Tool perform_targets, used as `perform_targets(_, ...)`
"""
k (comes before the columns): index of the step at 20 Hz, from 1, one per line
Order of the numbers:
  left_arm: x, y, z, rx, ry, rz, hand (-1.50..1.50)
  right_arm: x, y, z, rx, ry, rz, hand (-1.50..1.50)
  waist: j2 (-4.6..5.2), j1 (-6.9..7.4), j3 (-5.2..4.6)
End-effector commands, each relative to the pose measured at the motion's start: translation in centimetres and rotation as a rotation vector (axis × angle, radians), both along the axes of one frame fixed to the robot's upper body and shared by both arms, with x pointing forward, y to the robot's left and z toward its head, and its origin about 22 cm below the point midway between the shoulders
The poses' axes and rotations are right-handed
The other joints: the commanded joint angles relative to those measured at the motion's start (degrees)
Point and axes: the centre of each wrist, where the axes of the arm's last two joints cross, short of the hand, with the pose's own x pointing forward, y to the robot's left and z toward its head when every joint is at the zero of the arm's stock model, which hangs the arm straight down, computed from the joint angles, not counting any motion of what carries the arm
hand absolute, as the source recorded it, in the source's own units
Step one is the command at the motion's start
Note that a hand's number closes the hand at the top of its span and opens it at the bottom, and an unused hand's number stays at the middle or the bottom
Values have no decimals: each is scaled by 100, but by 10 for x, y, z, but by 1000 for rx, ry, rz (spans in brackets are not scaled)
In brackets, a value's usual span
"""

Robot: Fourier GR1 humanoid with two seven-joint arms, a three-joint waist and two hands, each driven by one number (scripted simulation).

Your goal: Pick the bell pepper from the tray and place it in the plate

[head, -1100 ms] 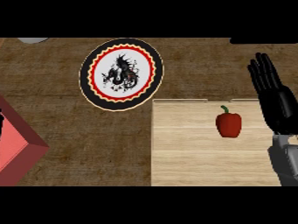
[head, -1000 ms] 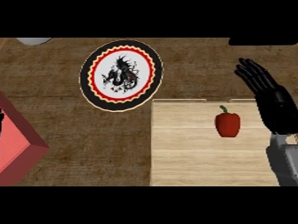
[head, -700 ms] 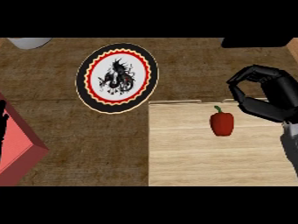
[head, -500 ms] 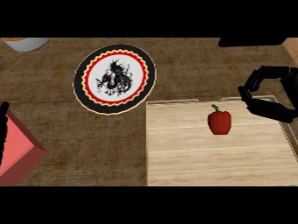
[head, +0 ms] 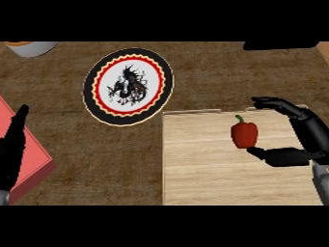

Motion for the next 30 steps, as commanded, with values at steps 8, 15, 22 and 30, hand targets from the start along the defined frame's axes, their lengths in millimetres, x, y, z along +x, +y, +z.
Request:
perform_targets(8,0,-56,-28,-139,128,-60,0,7,-16,46,-607,-32,14,-150,69,60,-207)
perform_targets(15,1,-71,-26,-138,138,-79,0,17,1,71,-862,185,82,-150,71,168,-210)
perform_targets(22,1,-74,-32,-134,113,-83,0,21,33,62,-945,330,139,-150,67,215,-197)
perform_targets(30,4,-63,-34,-142,153,-84,0,38,38,54,-962,371,139,-150,80,253,-191)
